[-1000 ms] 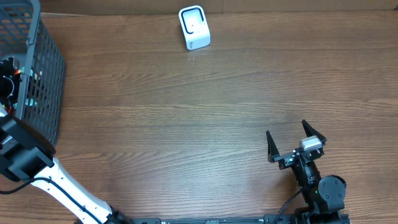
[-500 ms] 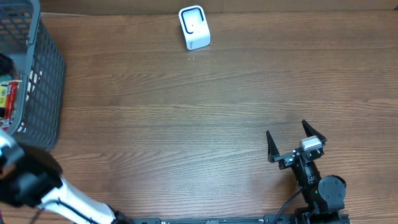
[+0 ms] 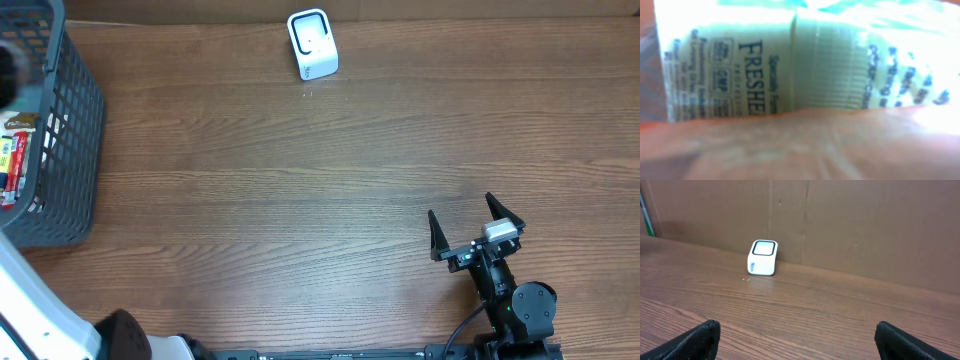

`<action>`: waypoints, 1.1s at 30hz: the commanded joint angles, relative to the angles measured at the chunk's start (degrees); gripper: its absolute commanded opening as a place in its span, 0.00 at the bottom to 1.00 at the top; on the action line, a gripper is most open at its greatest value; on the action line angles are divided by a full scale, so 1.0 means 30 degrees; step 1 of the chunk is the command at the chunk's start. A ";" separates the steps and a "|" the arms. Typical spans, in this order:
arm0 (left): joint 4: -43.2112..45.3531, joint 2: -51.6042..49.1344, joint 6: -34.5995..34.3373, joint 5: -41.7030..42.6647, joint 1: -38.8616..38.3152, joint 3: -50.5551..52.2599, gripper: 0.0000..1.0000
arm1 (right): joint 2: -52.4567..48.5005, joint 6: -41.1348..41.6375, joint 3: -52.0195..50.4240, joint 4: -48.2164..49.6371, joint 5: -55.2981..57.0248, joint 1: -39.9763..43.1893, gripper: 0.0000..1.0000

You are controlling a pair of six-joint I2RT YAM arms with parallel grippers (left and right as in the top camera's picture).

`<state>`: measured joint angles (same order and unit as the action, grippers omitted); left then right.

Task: Scan the item barcode
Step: 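Grasp a bundle of packages in the basket with the left gripper, then carry the packages out and lower them onto the table center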

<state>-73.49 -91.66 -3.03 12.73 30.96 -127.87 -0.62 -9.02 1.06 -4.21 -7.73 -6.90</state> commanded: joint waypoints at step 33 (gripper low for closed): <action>-0.1253 -1.2196 -1.4105 -0.4903 -2.5813 -0.0372 0.18 | 0.0138 -0.0022 -0.0204 0.0066 -0.0160 -0.0036 1.00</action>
<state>-78.02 -125.23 -37.93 -0.27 -44.80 -127.87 -0.62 -9.02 1.06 -4.23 -7.70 -6.90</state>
